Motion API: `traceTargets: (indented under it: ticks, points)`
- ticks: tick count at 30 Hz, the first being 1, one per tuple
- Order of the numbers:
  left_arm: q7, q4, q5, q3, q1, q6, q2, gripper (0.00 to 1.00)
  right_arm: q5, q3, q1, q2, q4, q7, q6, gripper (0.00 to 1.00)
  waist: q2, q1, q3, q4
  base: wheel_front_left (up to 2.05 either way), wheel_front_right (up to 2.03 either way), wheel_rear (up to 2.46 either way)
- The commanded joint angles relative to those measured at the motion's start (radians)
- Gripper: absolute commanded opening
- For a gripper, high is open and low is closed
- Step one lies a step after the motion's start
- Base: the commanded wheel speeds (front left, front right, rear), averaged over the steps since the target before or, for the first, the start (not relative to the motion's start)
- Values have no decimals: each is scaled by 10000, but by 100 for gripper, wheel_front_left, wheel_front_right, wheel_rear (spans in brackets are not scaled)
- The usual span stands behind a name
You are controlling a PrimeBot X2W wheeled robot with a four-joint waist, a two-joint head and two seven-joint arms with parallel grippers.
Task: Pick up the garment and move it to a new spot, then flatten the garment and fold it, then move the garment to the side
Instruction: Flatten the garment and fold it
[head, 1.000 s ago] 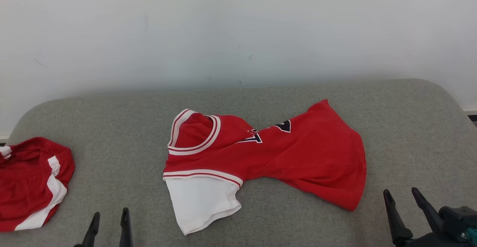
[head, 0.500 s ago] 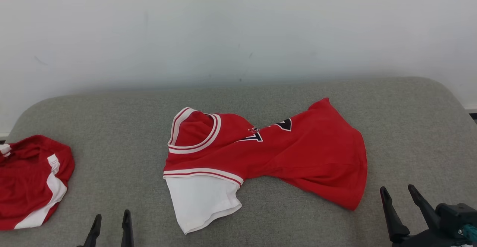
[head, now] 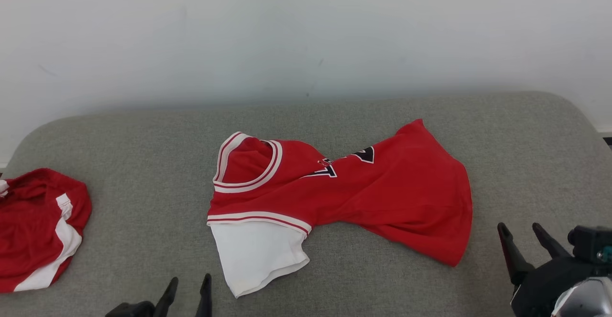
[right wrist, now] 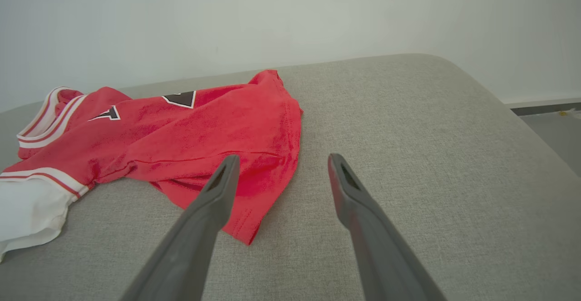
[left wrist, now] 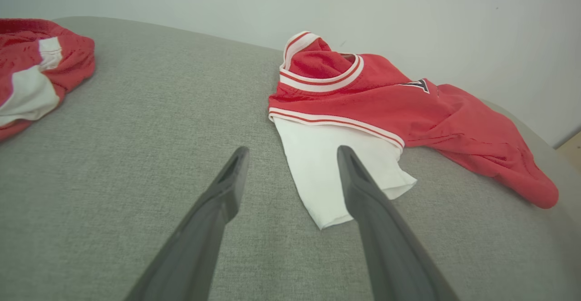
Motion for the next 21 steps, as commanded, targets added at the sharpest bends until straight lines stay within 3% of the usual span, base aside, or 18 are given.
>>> traceTargets:
  ticks: [1, 5, 9, 16, 21]
  points:
    - [242, 99, -71, -106, -227, -84, -40, 100, 32, -168, -270, -101, 75, 372, 10, 100, 0, 0, 56, -6, 0, 0, 0]
    - [1295, 735, -208, -606, -892, -189, -269, 100, -72, -623, -1306, -211, 836, 1926, 10, 100, 0, 0, 276, -81, 0, 0, 0]
    - [2079, 1469, -273, -749, -1507, 146, -482, 100, -346, -712, -2182, -188, 1582, 2681, 10, 100, 0, 0, 532, -205, 0, 0, 0]
    - [2867, 2524, -4, -816, -2487, 988, -675, 100, -1169, -873, -3679, 185, 2953, 3116, 10, 100, 0, 0, 1182, -551, 0, 0, 0]
    - [3496, 2840, 4, -968, -2678, 1233, -731, 100, -1491, -851, -4334, 321, 3853, 2975, 10, 100, 0, 0, 1473, -622, 0, 0, 0]
